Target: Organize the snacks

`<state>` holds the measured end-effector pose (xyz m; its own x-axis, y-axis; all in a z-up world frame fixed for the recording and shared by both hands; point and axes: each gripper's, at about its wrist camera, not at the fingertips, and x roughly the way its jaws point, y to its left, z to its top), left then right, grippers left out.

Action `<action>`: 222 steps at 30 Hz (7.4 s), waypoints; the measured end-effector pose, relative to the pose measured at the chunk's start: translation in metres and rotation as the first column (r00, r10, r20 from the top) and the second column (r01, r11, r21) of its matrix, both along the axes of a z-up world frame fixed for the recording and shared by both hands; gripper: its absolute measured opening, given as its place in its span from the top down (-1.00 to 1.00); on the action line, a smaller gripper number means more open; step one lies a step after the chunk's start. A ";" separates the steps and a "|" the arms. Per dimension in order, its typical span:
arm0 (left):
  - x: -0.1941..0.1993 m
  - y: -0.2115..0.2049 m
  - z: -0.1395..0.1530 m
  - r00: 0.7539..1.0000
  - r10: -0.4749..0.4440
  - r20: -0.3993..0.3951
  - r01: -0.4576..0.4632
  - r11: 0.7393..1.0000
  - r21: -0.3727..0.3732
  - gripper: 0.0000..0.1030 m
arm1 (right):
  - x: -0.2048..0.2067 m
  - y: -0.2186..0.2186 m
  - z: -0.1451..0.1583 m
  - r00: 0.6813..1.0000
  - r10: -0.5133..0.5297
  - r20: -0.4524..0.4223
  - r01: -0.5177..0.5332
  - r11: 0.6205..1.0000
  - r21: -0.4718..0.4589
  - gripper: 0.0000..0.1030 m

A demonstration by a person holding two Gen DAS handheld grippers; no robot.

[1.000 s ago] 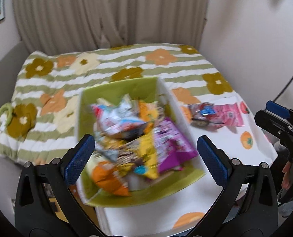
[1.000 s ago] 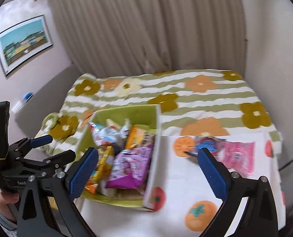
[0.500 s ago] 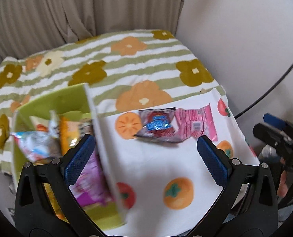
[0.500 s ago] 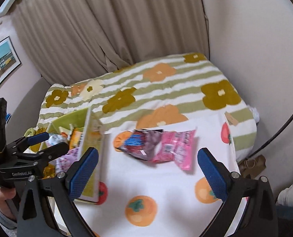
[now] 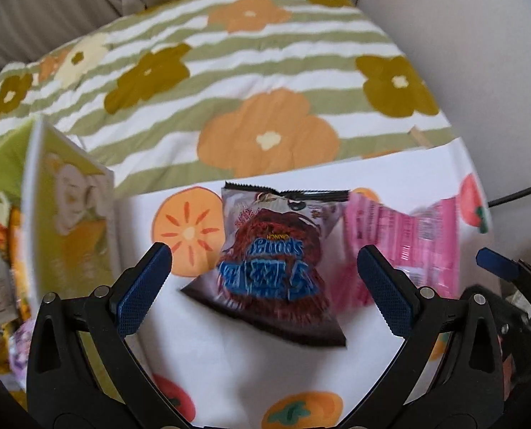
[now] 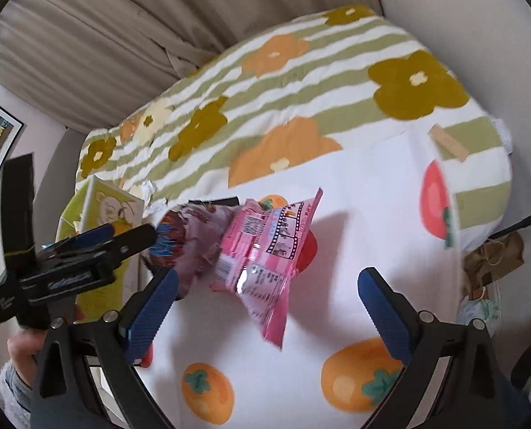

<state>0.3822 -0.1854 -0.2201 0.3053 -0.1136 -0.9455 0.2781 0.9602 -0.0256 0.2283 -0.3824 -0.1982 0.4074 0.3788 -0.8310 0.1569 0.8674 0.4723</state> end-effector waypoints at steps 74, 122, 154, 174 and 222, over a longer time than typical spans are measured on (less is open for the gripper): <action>0.033 0.357 0.146 0.965 0.163 0.206 -0.143 0.984 -0.108 -0.25 | 0.076 0.305 0.123 0.934 0.196 0.299 -0.187 0.981 -0.059 -0.12; -0.131 0.346 0.176 0.936 0.206 0.285 -0.171 0.975 -0.143 -0.84 | -0.003 0.304 0.169 0.901 0.157 0.404 -0.063 0.970 -0.236 -0.99; -0.357 0.257 0.219 0.813 0.220 0.540 -0.149 0.974 -0.172 -0.99 | -0.246 0.217 0.217 0.862 0.085 0.499 0.187 0.862 -0.471 -0.98; -0.349 0.238 0.220 0.813 0.203 0.546 -0.140 0.978 -0.155 -0.99 | -0.248 0.206 0.215 0.867 0.068 0.493 0.200 0.859 -0.471 -0.98; -0.361 0.240 0.220 0.791 0.239 0.563 -0.187 0.971 -0.150 -0.99 | -0.248 0.206 0.214 0.867 0.062 0.494 0.208 0.857 -0.471 -0.98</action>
